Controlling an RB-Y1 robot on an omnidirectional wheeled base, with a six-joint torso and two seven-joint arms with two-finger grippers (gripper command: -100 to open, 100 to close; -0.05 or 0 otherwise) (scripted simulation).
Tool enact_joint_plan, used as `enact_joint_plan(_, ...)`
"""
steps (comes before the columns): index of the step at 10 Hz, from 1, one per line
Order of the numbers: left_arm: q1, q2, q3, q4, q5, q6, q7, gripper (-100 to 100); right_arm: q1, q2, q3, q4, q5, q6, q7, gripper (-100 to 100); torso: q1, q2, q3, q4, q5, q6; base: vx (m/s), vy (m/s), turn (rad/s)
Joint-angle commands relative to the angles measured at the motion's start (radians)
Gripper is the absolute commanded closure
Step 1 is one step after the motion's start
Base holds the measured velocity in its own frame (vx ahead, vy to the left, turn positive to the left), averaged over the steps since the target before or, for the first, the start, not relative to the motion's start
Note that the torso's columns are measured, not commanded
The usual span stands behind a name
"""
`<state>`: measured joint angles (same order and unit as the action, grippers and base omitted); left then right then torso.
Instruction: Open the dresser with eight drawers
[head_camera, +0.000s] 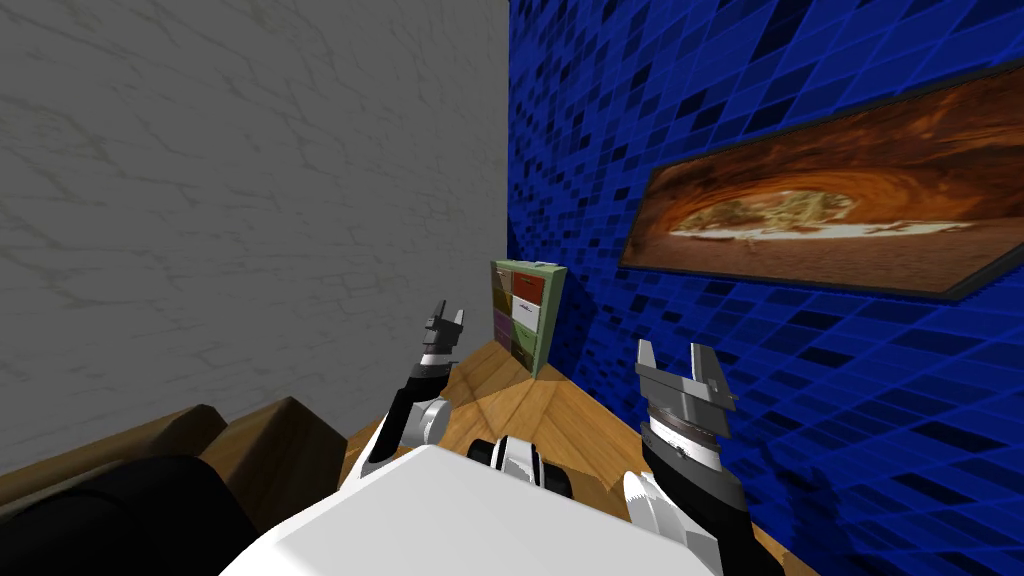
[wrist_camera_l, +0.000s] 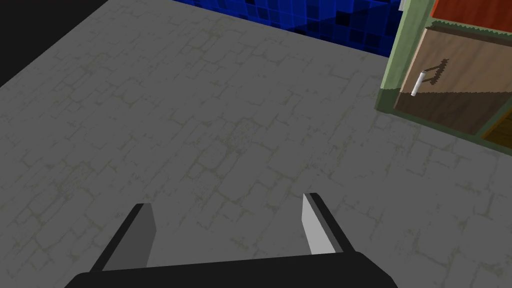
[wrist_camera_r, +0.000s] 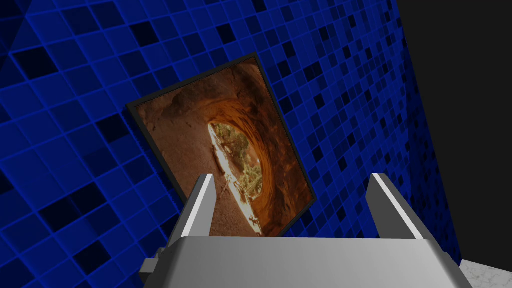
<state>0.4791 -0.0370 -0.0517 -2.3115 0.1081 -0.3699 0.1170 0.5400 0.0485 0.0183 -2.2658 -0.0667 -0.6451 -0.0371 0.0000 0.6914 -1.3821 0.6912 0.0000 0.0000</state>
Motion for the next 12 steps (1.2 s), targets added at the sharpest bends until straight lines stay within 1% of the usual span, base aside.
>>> enact_joint_plan(1,-0.006,0.079,-0.003,-0.004,-0.002,0.02,0.001,-100,0.0,0.0,0.0,0.0,0.0,0.0,0.0,0,0.0,0.033,-0.069,0.033,0.0,0.0,0.044,-0.004,-0.043)
enact_joint_plan(3,-0.015,0.137,-0.007,-0.008,-0.004,0.047,0.002,-100,0.0,0.0,0.0,0.0,0.0,0.0,0.0,0,0.0,0.043,-0.094,0.045,0.0,0.0,0.068,-0.002,-0.054)
enact_joint_plan(4,-0.02,0.157,-0.01,-0.011,-0.006,0.063,0.003,-100,0.0,0.0,0.0,0.0,0.0,0.0,0.0,0,0.0,0.044,-0.095,0.046,0.0,0.0,0.094,0.01,-0.053)
enact_joint_plan(6,-0.032,0.184,-0.015,-0.017,-0.009,0.099,0.005,-100,0.0,0.0,0.0,0.0,0.0,0.0,0.0,0,0.0,0.046,-0.094,0.047,0.0,0.0,0.106,0.001,-0.069)
enact_joint_plan(9,-0.051,0.202,-0.024,-0.026,-0.015,0.157,0.008,-100,0.0,0.0,0.0,0.0,0.0,0.0,0.0,0,0.001,0.047,-0.093,0.047,0.0,0.0,0.113,0.009,-0.077)
enact_joint_plan(12,-0.07,0.199,-0.032,-0.033,-0.021,0.215,0.01,-100,0.0,0.0,0.0,0.0,0.0,0.0,0.0,0,0.0,0.046,-0.094,0.047,0.0,0.0,0.12,0.0,-0.074)
